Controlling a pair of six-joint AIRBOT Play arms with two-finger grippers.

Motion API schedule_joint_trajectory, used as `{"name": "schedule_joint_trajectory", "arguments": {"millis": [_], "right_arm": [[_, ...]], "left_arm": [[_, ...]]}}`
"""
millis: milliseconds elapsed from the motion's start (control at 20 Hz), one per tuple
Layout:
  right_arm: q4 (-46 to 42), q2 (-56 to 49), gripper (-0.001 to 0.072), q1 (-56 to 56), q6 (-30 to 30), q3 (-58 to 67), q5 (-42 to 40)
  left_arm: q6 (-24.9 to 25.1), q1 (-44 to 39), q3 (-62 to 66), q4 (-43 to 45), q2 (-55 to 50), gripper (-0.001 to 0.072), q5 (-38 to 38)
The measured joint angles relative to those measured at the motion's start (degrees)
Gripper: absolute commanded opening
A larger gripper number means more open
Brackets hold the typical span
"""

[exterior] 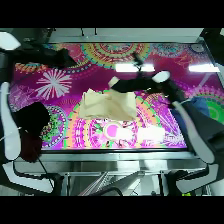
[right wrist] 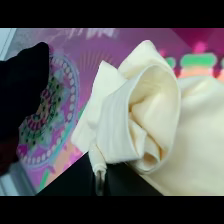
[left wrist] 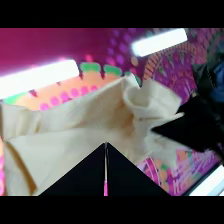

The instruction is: Fold the shirts.

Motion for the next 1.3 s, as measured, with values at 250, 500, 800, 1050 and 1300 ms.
{"name": "schedule_joint_trajectory", "arguments": {"millis": [250,500,800,1050,1300], "right_arm": [[7.6,-8.5,0.0700,15.5,-8.6,0.1,-24.3],[5.7,-1.8,0.0470,14.4,-13.2,0.2,-21.9],[-15.3,7.3,0.0561,-1.4,3.6,0.0,-4.7],[-25.4,3.3,0.0561,-11.6,14.6,-1.0,7.8],[-24.8,-5.3,0.0561,-13.1,16.5,-1.4,12.7]], "left_arm": [[1.0,6.2,-6.3,0.0,5.0,0.0014,-0.4],[2.6,7.4,-11.2,-0.1,6.1,0.0014,-0.3],[3.5,7.7,-12.9,-0.2,6.4,0.0013,-0.2],[3.7,7.7,-13.1,-0.2,6.4,0.0014,-0.2],[3.7,7.7,-13.1,-0.2,6.4,0.0013,-0.2]]}}
